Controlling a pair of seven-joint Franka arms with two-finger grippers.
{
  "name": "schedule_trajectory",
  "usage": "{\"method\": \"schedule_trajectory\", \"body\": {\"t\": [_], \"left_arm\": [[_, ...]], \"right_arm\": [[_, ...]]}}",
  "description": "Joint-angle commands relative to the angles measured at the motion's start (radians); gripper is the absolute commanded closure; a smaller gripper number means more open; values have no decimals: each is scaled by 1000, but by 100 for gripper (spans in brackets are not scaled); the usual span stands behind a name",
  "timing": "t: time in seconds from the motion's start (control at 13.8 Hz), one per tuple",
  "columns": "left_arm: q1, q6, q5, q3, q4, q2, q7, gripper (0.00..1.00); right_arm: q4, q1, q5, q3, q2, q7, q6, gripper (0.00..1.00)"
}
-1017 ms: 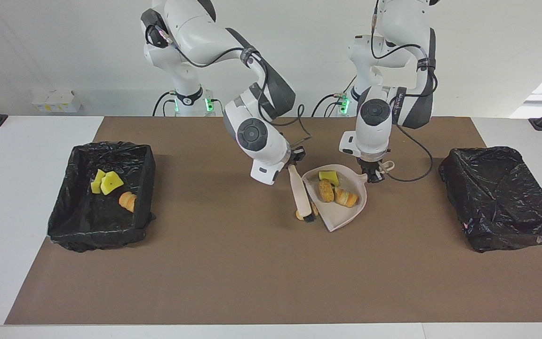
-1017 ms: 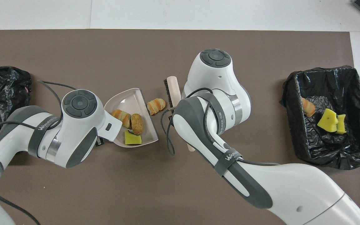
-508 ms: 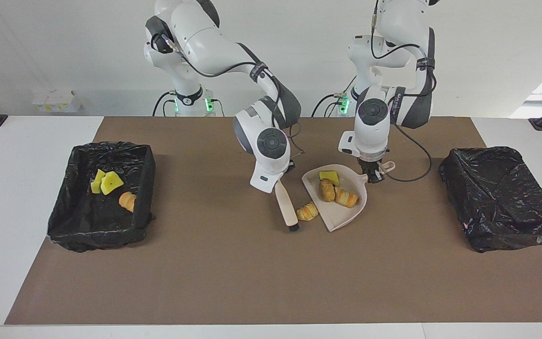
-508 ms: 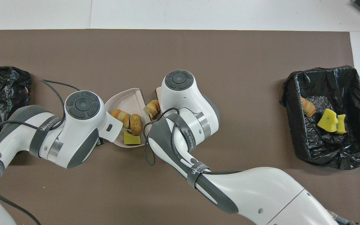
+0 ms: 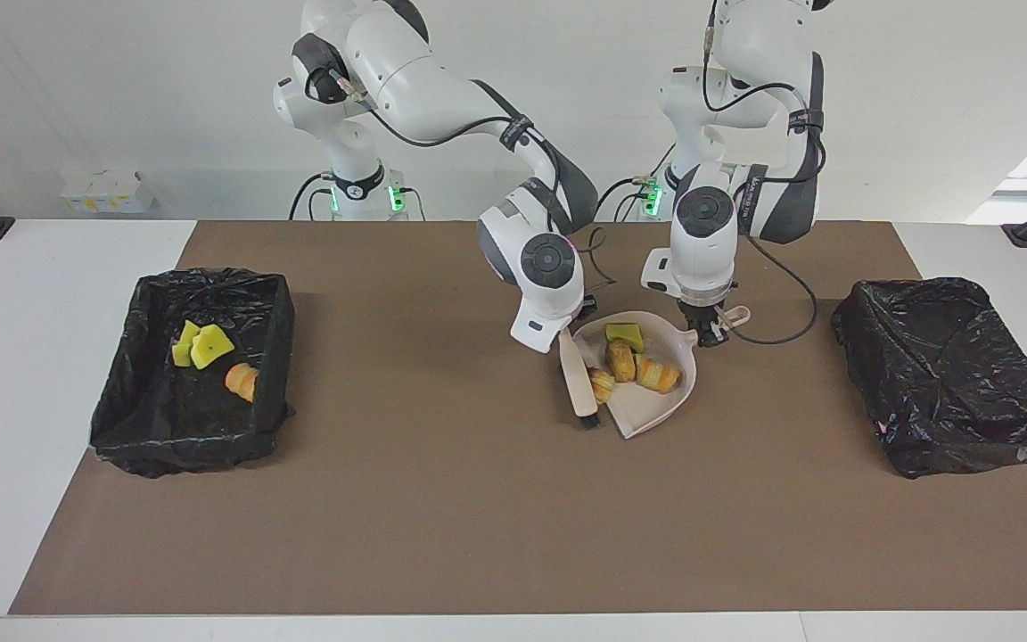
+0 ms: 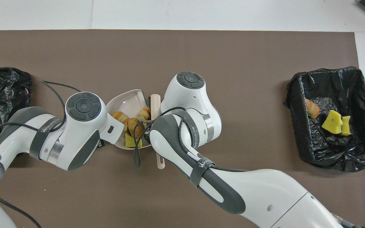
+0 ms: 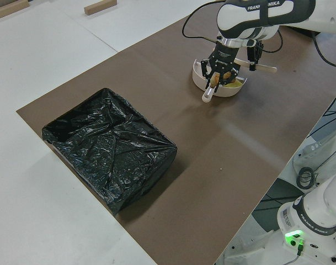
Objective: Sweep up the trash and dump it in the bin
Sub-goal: 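Sweep the last crumbs into the dustpan with the right gripper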
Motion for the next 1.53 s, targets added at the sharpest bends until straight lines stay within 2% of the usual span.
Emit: {"method": "schedule_trajectory", "body": {"t": [0.0, 0.29, 0.65, 0.87, 1.23, 1.45], "left_arm": [[39, 45, 22, 2, -21, 3, 21, 100], [53, 51, 19, 4, -7, 3, 110, 100], [50, 52, 19, 2, -29, -8, 116, 100], [54, 57, 19, 2, -20, -3, 124, 100], [83, 74, 19, 2, -10, 1, 148, 100], [103, 72, -4, 2, 7, -5, 182, 100]], "right_arm": [[-44, -44, 16, 12, -35, 15, -28, 100], [-163, 28, 34, 13, -100, 64, 77, 100], [-165, 115, 82, 15, -115, 150, 146, 100], [-171, 126, 86, 13, -141, 199, 128, 100], [-165, 68, 79, 10, -181, 274, 48, 100], [-168, 51, 13, 3, -206, 360, -15, 100]]}}
